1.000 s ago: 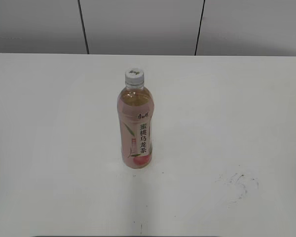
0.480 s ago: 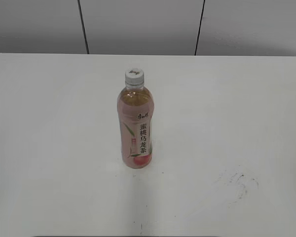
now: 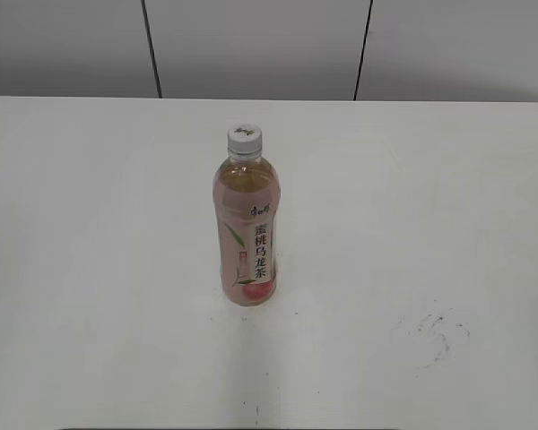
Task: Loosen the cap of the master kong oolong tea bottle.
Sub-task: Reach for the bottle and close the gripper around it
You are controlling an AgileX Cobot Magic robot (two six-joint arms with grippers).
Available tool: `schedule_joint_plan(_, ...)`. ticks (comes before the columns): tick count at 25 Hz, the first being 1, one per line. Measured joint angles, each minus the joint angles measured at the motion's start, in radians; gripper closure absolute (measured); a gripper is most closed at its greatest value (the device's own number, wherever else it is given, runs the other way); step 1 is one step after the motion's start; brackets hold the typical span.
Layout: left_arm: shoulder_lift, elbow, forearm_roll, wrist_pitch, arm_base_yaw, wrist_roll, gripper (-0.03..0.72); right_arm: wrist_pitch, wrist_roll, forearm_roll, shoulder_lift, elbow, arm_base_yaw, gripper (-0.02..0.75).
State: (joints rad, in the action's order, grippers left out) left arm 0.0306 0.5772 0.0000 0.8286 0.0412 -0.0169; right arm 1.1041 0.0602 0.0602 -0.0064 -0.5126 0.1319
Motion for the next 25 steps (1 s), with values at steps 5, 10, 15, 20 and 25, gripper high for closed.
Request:
schedule_joint_plan(5,0.109,-0.015,-0.055,-0.293,0.0,-0.003,0.449,0.0,-0.001,0.0,0.0,0.0,0.0,0.183)
schedule_joint_plan(10,0.26,-0.082,-0.087,-0.628,0.0,-0.027,0.449,0.0,-0.001,0.0,0.0,0.0,0.0,0.183)
schedule_joint_plan(15,0.482,-0.135,-0.105,-0.907,0.0,-0.03,0.449,0.0,0.0,0.0,0.0,0.0,0.0,0.183)
schedule_joint_plan(20,0.739,-0.161,-0.064,-1.137,0.042,-0.029,0.449,0.0,0.0,0.0,0.0,0.0,0.0,0.183)
schedule_joint_plan(25,1.009,-0.165,0.0,-1.382,0.187,-0.025,0.449,0.0,0.0,0.0,0.0,0.0,0.0,0.183)
